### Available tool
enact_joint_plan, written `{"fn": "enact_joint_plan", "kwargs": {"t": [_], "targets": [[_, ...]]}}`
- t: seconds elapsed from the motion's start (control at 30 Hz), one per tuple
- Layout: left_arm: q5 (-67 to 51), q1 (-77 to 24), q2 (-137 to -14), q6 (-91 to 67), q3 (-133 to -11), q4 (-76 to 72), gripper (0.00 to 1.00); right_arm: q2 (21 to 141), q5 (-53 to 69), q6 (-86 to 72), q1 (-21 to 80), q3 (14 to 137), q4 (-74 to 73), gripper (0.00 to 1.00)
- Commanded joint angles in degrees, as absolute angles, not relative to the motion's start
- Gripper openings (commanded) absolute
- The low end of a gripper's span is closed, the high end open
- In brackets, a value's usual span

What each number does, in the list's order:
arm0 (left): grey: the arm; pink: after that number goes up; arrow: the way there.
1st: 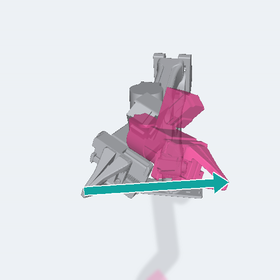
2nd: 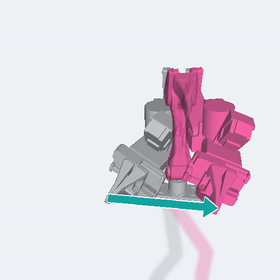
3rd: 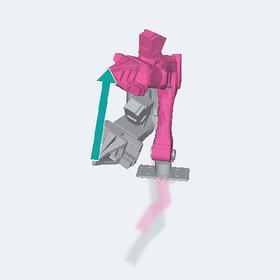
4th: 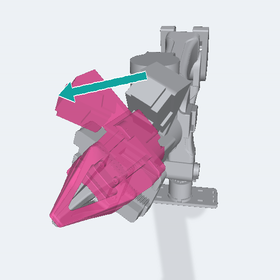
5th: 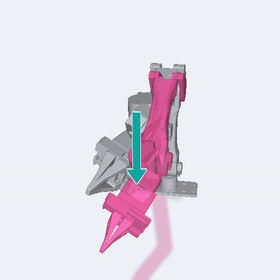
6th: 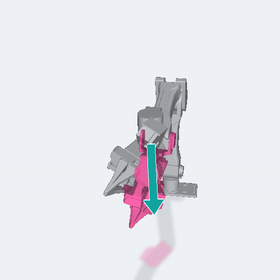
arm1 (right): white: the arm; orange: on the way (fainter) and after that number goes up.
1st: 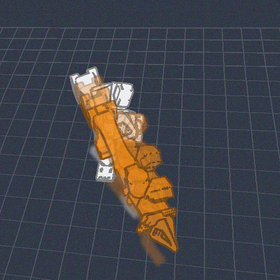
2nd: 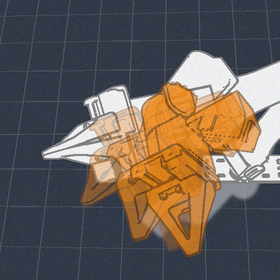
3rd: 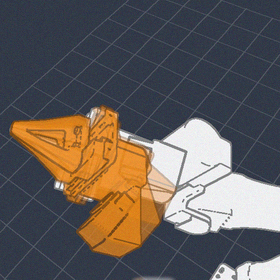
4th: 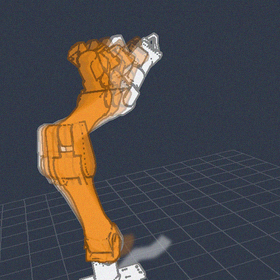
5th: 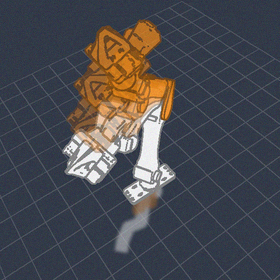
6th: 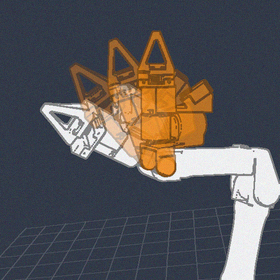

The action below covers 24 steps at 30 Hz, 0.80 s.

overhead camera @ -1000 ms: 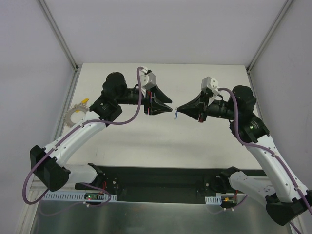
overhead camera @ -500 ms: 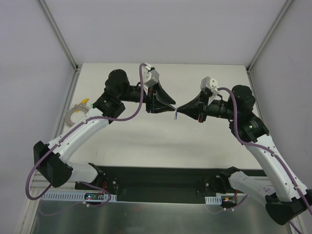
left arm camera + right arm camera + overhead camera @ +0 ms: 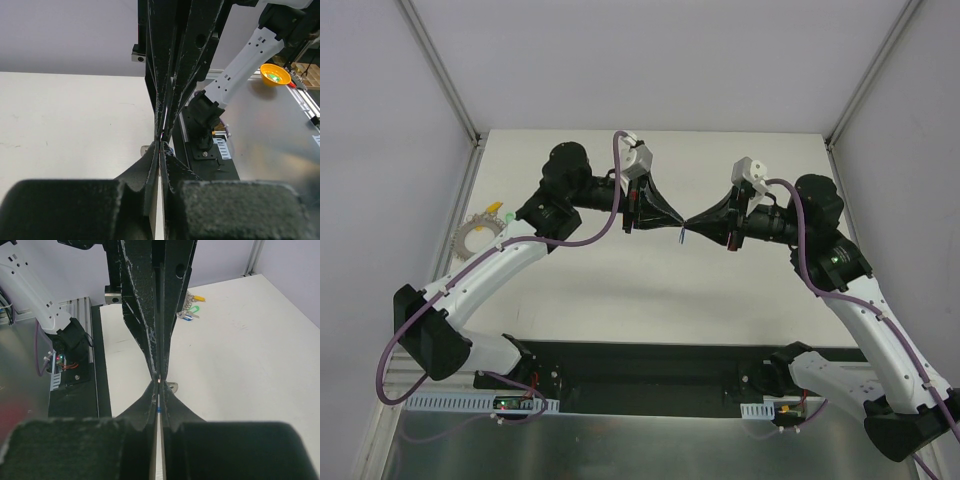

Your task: Put the keys on the keyring

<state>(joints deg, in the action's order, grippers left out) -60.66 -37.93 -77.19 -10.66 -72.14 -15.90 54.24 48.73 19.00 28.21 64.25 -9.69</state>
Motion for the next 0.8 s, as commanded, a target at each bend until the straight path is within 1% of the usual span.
{"fn": "enact_joint_plan", "kwargs": {"t": [0.0, 0.03, 0.07, 0.13, 0.17, 0.2, 0.27, 0.47, 0.77], "targets": [[-61.35, -38.41, -76.99, -9.23, -74.88, -16.97, 0.00, 53.88, 50.01, 19.86, 28.21, 65.48, -8.35, 0.03], [-60.91, -38.41, -76.82, -8.88, -74.88, -16.01, 0.00, 53.79, 49.84, 19.78, 28.04, 65.48, -8.35, 0.05], [-60.56, -38.41, -76.56, -7.92, -74.88, -15.56, 0.00, 53.70, 49.40, 19.69, 28.04, 65.57, -8.52, 0.13], [-59.51, -38.32, -76.03, -6.69, -75.32, -14.07, 0.00, 53.61, 48.78, 20.12, 28.04, 65.92, -9.75, 0.22], [-59.07, -38.32, -75.85, -5.20, -75.50, -12.15, 0.00, 53.61, 47.82, 20.65, 28.12, 66.18, -10.54, 0.30], [-58.80, -38.41, -75.59, -4.49, -75.93, -11.26, 0.00, 53.53, 47.38, 22.22, 28.12, 66.53, -12.72, 0.34], [-57.83, -38.41, -75.24, -2.74, -76.20, -8.89, 0.00, 53.53, 46.06, 23.99, 28.04, 67.67, -15.11, 0.36], [-56.60, -38.32, -74.18, -0.53, -76.38, -5.72, 0.00, 53.26, 44.47, 28.65, 27.95, 69.26, -20.56, 0.36], [-57.65, -38.50, -73.39, 0.79, -76.64, -4.57, 0.00, 55.54, 48.16, 28.83, 27.86, 70.84, -20.30, 0.29]]}}
